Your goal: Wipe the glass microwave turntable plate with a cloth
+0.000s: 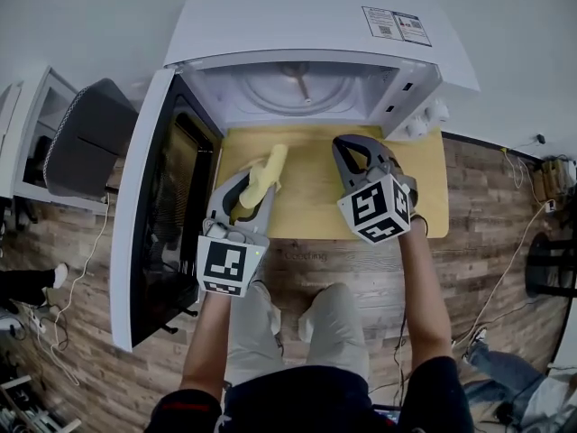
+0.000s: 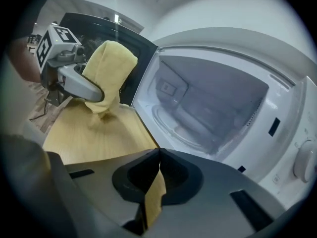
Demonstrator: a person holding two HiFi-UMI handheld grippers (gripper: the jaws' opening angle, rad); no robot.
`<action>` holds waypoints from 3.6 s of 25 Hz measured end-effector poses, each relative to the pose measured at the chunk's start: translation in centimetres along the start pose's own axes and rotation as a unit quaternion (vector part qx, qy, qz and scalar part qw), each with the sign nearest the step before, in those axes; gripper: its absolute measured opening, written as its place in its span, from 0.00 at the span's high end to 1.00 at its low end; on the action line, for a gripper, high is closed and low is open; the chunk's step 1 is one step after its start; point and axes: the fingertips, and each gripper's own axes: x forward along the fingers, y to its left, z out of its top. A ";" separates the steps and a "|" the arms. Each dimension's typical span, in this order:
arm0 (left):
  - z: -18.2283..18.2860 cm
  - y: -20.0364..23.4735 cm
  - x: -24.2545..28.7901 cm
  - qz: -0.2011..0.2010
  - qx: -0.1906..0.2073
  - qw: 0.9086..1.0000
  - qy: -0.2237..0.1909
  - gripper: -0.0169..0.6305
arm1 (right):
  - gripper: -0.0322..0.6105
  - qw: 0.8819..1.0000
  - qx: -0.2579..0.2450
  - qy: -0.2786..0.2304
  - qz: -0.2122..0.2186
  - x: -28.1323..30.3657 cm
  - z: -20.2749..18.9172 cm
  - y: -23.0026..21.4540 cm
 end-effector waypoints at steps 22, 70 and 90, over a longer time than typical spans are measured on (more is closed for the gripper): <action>-0.9 1.5 0.3 0.016 -0.026 0.999 -0.014 0.80 | 0.53 0.992 -0.120 0.032 0.011 4.5 0.9 -0.6; 6.2 6.4 7.2 0.051 -0.028 0.996 -0.062 0.80 | 0.49 0.986 -0.165 0.031 0.000 6.1 0.3 -0.4; 6.6 7.2 16.0 0.007 0.058 0.998 0.040 0.80 | 0.49 0.983 -0.180 0.031 0.014 6.1 0.3 0.0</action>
